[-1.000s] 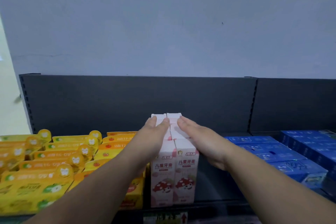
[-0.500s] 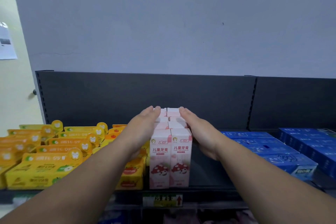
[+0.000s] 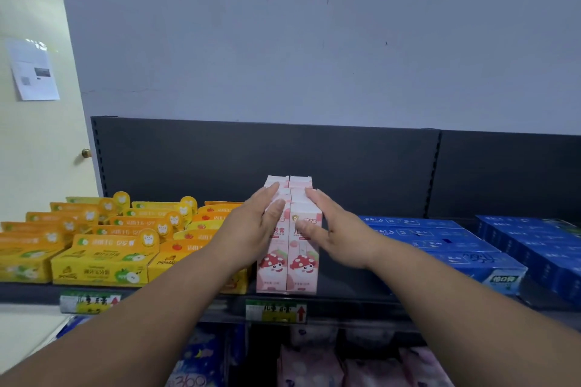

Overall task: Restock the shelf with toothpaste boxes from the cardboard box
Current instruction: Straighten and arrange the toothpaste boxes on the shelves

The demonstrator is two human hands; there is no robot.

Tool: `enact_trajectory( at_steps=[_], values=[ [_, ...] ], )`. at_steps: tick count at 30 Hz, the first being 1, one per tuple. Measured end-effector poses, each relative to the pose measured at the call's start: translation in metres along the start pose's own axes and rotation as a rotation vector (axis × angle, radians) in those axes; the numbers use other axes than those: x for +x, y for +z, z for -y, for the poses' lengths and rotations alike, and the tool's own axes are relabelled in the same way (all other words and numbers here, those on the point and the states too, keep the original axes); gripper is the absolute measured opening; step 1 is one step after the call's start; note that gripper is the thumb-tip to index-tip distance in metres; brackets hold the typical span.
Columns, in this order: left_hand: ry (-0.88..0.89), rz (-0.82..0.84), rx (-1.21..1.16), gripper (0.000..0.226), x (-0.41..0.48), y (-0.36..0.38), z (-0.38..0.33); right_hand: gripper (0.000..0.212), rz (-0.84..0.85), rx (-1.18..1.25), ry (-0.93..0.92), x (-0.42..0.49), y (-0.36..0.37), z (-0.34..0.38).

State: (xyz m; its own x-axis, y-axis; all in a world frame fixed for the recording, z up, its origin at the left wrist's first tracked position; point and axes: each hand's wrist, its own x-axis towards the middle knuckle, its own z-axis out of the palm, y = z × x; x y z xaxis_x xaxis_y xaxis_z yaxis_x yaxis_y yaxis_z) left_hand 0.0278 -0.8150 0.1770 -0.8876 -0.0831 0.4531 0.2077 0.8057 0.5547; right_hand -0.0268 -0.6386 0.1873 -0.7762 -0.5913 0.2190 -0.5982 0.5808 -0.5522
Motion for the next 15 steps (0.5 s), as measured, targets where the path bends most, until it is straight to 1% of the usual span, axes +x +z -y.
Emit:
enact_trajectory(
  at_steps=[6, 11, 15],
  values=[
    [0.015, -0.028, 0.016, 0.065, -0.006, 0.000, 0.000, 0.075, -0.017, -0.012, 0.004, -0.006, -0.002, 0.005],
    [-0.018, -0.104, 0.039, 0.059, -0.021, -0.005, -0.007, 0.076, -0.078, -0.073, -0.018, -0.012, -0.006, 0.015],
    [-0.034, -0.124, 0.044, 0.061, -0.036, -0.016, -0.002, 0.077, -0.113, -0.133, -0.022, -0.016, -0.009, 0.029]
  ],
)
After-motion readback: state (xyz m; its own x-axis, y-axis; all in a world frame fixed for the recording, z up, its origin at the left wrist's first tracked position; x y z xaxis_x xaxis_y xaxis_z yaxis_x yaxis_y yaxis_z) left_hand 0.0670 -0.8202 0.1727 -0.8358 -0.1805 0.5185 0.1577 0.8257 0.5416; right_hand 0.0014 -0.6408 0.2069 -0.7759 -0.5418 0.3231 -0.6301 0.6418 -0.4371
